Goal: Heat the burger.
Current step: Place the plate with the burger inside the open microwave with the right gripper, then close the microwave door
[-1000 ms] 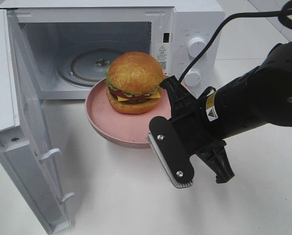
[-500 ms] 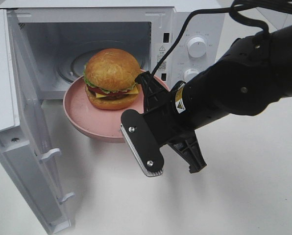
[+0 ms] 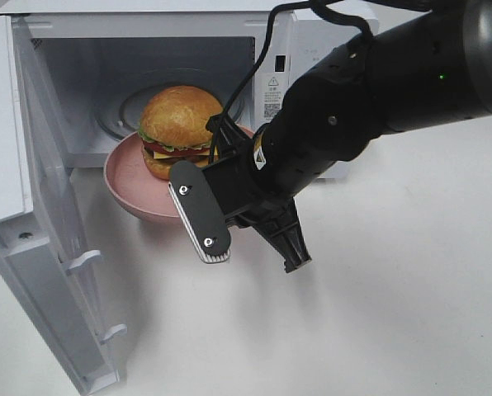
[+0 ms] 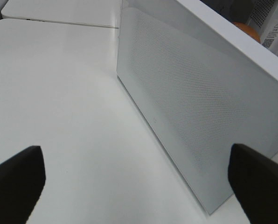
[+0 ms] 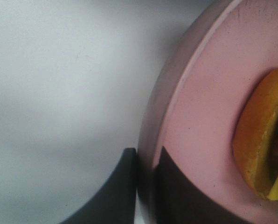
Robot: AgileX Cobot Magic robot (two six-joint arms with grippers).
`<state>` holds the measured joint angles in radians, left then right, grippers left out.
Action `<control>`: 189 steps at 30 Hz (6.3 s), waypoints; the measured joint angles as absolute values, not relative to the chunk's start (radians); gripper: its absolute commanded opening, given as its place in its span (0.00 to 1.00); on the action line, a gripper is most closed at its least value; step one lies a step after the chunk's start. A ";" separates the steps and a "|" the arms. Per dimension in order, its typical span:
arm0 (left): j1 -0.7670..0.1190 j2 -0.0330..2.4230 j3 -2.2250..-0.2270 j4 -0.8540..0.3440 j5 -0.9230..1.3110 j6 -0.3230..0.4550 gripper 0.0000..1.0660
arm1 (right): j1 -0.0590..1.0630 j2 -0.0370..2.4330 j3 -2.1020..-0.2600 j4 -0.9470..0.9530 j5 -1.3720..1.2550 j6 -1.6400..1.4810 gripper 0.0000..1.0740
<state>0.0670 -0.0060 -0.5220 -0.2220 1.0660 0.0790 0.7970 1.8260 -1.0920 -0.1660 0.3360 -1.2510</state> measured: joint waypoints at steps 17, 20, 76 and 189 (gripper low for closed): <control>0.067 -0.006 -0.522 -0.222 1.066 0.079 0.94 | 0.797 1.934 -1.285 -0.182 0.391 -1.176 0.00; 0.067 -0.006 -0.522 -0.222 1.066 0.079 0.94 | 0.797 1.949 -1.313 -0.196 0.406 -1.144 0.00; 0.067 -0.006 -0.522 -0.222 1.066 0.079 0.94 | 0.760 2.314 -1.874 -0.384 0.560 -0.889 0.00; 0.067 -0.006 -0.522 -0.222 1.066 0.079 0.94 | 0.750 1.525 -0.922 -0.373 0.433 0.264 0.72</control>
<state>0.0670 -0.0060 -0.5220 -0.2220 1.0660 0.0790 0.7500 1.5250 -0.9220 -0.3730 0.4330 0.2640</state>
